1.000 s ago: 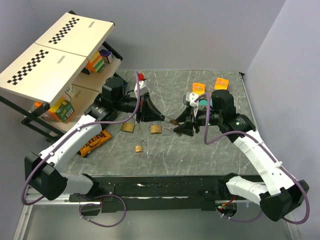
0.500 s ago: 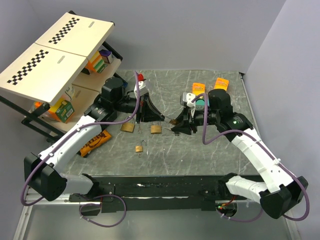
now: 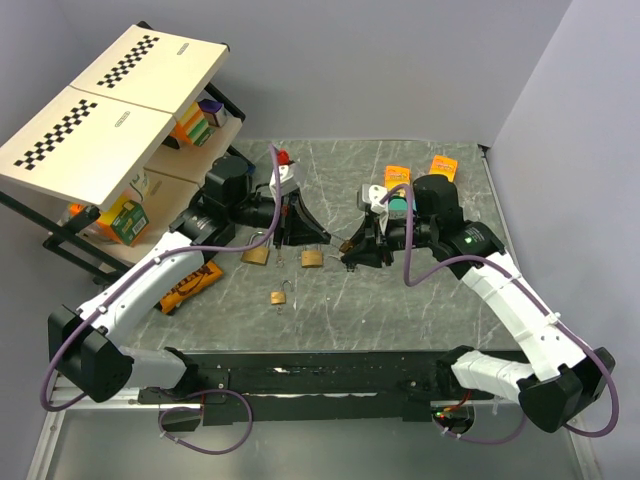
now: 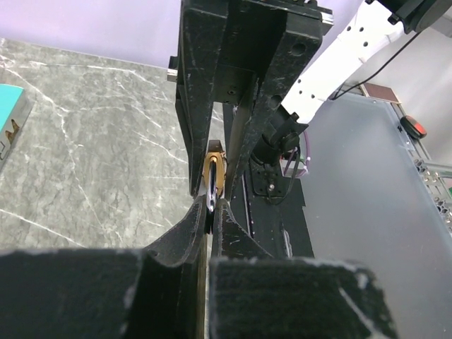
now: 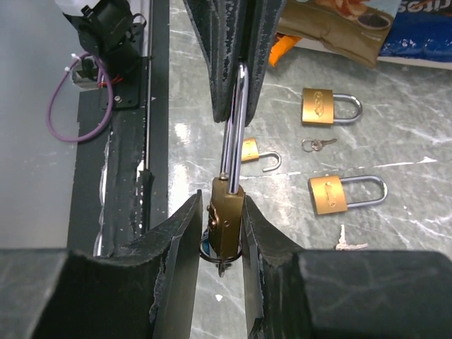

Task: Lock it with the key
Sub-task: Lock the lock.

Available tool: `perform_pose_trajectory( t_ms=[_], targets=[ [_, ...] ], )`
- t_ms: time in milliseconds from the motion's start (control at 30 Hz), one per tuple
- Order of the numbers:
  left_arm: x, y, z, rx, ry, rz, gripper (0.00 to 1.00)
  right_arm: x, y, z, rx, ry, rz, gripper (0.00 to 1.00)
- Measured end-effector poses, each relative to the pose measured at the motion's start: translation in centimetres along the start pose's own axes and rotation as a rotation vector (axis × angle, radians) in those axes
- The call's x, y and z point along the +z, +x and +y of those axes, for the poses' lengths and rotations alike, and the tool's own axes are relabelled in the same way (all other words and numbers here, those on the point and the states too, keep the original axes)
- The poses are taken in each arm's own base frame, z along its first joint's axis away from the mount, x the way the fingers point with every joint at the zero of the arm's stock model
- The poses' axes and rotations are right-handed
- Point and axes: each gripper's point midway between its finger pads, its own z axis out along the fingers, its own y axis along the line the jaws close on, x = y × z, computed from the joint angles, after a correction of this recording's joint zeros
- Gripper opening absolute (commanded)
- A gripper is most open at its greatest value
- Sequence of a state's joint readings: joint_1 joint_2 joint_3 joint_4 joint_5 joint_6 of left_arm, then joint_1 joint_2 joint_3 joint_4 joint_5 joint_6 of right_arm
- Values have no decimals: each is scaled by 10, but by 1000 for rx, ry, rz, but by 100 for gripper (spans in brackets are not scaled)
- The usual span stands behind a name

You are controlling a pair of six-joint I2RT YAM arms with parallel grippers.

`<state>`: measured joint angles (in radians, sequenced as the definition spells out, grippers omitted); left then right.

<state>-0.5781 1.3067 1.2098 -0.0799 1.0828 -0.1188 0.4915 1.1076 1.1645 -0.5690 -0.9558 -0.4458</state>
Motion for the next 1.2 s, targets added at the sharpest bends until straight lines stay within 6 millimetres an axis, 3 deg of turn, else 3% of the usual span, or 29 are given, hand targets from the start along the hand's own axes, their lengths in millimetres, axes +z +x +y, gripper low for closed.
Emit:
perform_pose_trajectory(
  t_ms=[367,833,900,967,1067,1200],
  targets=[
    [9,2,-4,-6,2,-2,1,0,1,-7,72,53,11,0],
    [18,9,8,12,-12,-1,1,3,7,-10,112,56,26,0],
    [18,10,8,10,-13,0,1,3,8,-9,108,52,32,19],
    [17,11,8,-1,-15,3,1,3,11,-8,108,42,42,52],
    [13,13,13,-21,-33,6,1,4,8,-8,90,32,41,65],
    [4,18,24,-57,-68,18,1,-2,5,-9,59,45,33,73]
  ],
)
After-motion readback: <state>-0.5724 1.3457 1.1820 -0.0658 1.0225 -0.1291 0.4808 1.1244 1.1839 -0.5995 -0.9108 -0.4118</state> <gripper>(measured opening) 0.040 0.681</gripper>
